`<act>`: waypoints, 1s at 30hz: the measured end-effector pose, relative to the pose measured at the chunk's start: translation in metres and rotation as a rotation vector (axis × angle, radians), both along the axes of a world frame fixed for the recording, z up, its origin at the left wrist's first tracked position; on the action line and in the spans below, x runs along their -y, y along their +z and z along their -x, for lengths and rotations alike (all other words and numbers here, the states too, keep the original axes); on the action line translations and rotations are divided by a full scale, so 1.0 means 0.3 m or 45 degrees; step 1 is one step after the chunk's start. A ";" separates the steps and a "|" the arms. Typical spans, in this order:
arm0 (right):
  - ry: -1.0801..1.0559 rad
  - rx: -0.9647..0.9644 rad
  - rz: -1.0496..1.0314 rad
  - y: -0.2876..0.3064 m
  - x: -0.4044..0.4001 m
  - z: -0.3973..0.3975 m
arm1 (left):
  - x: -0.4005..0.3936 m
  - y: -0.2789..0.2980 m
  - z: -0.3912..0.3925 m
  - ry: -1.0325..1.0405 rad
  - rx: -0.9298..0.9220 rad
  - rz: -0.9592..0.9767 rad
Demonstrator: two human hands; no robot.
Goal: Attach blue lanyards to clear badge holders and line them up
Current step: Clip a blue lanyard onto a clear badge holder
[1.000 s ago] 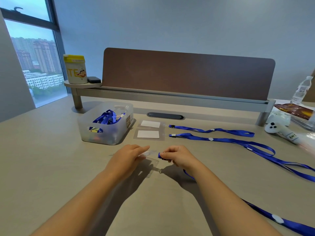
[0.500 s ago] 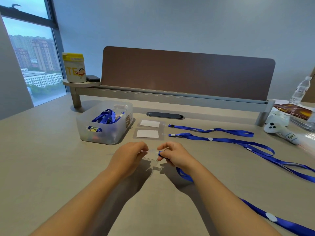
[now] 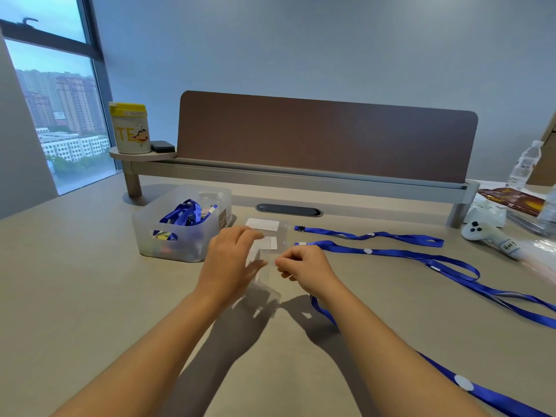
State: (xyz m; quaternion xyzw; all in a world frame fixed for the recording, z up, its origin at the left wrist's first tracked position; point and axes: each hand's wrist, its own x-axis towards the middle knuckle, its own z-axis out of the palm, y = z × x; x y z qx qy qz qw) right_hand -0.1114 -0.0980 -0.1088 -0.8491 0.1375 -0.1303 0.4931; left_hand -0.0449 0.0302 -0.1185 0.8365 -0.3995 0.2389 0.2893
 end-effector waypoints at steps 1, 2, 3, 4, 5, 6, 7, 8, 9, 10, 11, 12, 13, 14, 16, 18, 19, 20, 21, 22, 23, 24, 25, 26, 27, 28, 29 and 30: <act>-0.005 -0.007 -0.057 -0.003 0.000 -0.001 | -0.001 -0.008 0.004 -0.035 0.016 -0.026; -0.009 -0.011 -0.105 -0.006 0.000 -0.002 | -0.002 -0.015 0.009 -0.064 0.023 -0.055; -0.009 -0.014 -0.141 -0.005 -0.001 -0.001 | -0.001 -0.020 0.014 -0.086 0.016 -0.075; -0.003 -0.016 -0.166 -0.005 -0.002 0.000 | 0.000 -0.022 0.019 -0.097 -0.008 -0.076; 0.009 -0.020 -0.183 -0.004 -0.003 0.003 | 0.001 -0.021 0.021 -0.097 -0.046 -0.066; 0.028 -0.025 -0.192 -0.003 -0.003 0.004 | 0.002 -0.018 0.022 -0.091 -0.090 -0.059; 0.051 -0.033 -0.199 -0.002 -0.004 0.007 | 0.003 -0.014 0.022 -0.085 -0.132 -0.060; 0.073 -0.041 -0.206 0.000 -0.005 0.009 | 0.004 -0.009 0.021 -0.081 -0.167 -0.068; 0.090 -0.047 -0.209 0.001 -0.005 0.010 | 0.005 -0.005 0.018 -0.078 -0.190 -0.080; 0.100 -0.052 -0.204 0.001 -0.005 0.010 | 0.005 -0.004 0.014 -0.076 -0.209 -0.095; 0.106 -0.056 -0.191 0.001 -0.006 0.009 | 0.006 -0.002 0.012 -0.075 -0.228 -0.109; 0.107 -0.057 -0.172 0.000 -0.008 0.008 | 0.007 -0.001 0.010 -0.074 -0.252 -0.124; 0.105 -0.055 -0.152 -0.002 -0.011 0.007 | 0.009 -0.001 0.009 -0.074 -0.276 -0.133; 0.101 -0.047 -0.130 -0.005 -0.013 0.005 | 0.011 0.000 0.007 -0.076 -0.300 -0.132; 0.092 -0.028 -0.061 -0.011 -0.019 0.001 | 0.014 0.002 0.005 -0.095 -0.373 -0.098; 0.081 -0.006 0.018 -0.015 -0.023 -0.003 | 0.014 0.004 0.002 -0.126 -0.473 -0.030; 0.074 0.008 0.041 -0.017 -0.024 -0.005 | 0.014 0.005 0.001 -0.134 -0.520 0.006; 0.067 0.021 0.055 -0.017 -0.024 -0.007 | 0.014 0.005 0.001 -0.136 -0.556 0.035; 0.059 0.032 0.064 -0.016 -0.025 -0.009 | 0.015 0.006 -0.001 -0.137 -0.578 0.061; 0.050 0.039 0.074 -0.015 -0.026 -0.011 | 0.015 0.005 -0.001 -0.139 -0.592 0.084; 0.041 0.046 0.082 -0.015 -0.027 -0.013 | 0.016 0.005 -0.001 -0.142 -0.598 0.105; 0.033 0.052 0.087 -0.016 -0.028 -0.015 | 0.016 0.004 -0.001 -0.144 -0.600 0.121; 0.026 0.057 0.089 -0.018 -0.029 -0.017 | 0.016 0.003 -0.001 -0.150 -0.597 0.138; 0.022 0.060 0.090 -0.019 -0.031 -0.018 | 0.016 0.002 -0.002 -0.157 -0.598 0.155; 0.022 0.060 0.094 -0.021 -0.033 -0.019 | 0.016 0.001 -0.002 -0.164 -0.597 0.170; 0.024 0.061 0.097 -0.021 -0.034 -0.020 | 0.016 0.000 -0.002 -0.170 -0.597 0.181; 0.024 0.065 0.098 -0.022 -0.035 -0.021 | 0.016 0.000 -0.003 -0.176 -0.596 0.192; 0.024 0.071 0.096 -0.022 -0.034 -0.022 | 0.016 -0.001 -0.004 -0.180 -0.599 0.202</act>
